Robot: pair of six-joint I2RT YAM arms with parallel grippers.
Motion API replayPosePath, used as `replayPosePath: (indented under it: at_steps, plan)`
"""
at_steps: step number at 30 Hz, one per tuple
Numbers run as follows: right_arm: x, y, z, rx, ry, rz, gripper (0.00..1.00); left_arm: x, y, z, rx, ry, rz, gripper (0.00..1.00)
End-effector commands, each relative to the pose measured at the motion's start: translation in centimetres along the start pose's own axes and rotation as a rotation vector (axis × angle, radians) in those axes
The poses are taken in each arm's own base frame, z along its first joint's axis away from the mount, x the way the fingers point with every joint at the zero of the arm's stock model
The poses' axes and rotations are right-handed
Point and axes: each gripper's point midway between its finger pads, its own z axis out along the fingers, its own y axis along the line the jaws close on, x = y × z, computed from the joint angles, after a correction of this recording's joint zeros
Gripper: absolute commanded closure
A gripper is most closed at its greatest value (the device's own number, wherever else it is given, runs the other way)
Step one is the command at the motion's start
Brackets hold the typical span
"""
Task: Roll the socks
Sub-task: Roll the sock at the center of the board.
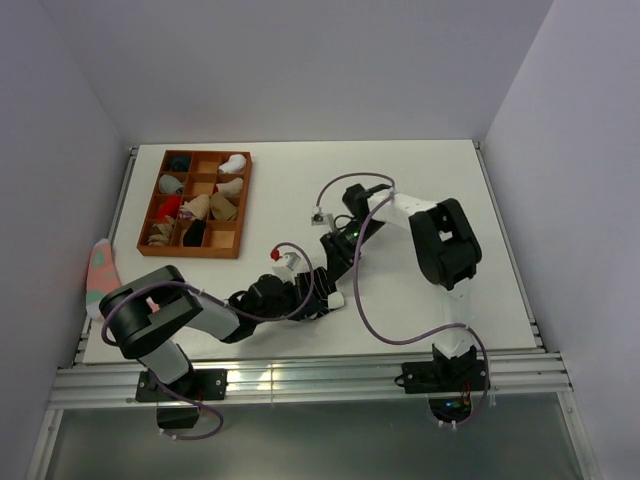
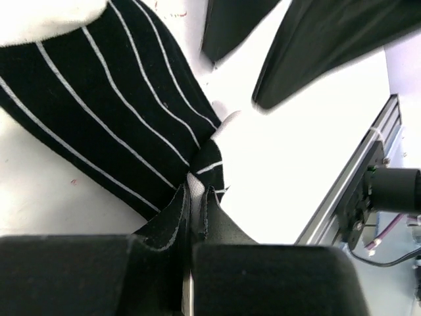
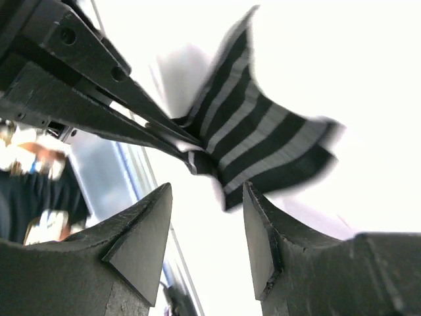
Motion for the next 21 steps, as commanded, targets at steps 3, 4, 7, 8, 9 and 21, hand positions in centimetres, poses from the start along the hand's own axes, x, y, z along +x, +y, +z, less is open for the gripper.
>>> replayPosePath:
  at_steps: [3, 4, 7, 8, 9, 21]
  plan:
    - [-2.3, -1.3, -4.8, 0.106, -0.211, 0.001, 0.45, 2.5, 2.8, 0.4, -0.115, 0.119, -0.101, 1.00]
    - [-1.7, -1.5, -5.1, 0.117, -0.217, -0.008, 0.45, 2.7, 2.7, 0.5, -0.107, 0.140, -0.123, 1.00]
    - [-1.0, -1.4, -6.5, 0.210, -0.248, -0.070, 0.45, 2.6, 3.2, 0.4, -0.110, 0.165, -0.200, 1.00]
    - [-0.9, -1.4, -6.8, 0.239, -0.258, -0.092, 0.45, 2.3, 3.6, 0.3, -0.121, 0.171, -0.222, 1.00]
    - [-1.3, -1.6, -7.2, 0.279, -0.276, -0.133, 0.45, 2.3, 3.7, 0.2, -0.124, 0.182, -0.237, 1.00]
    - [2.5, 0.0, -7.6, 0.589, -0.225, -0.621, 0.45, 4.3, 2.7, -0.9, -0.158, 0.449, -0.379, 1.00]
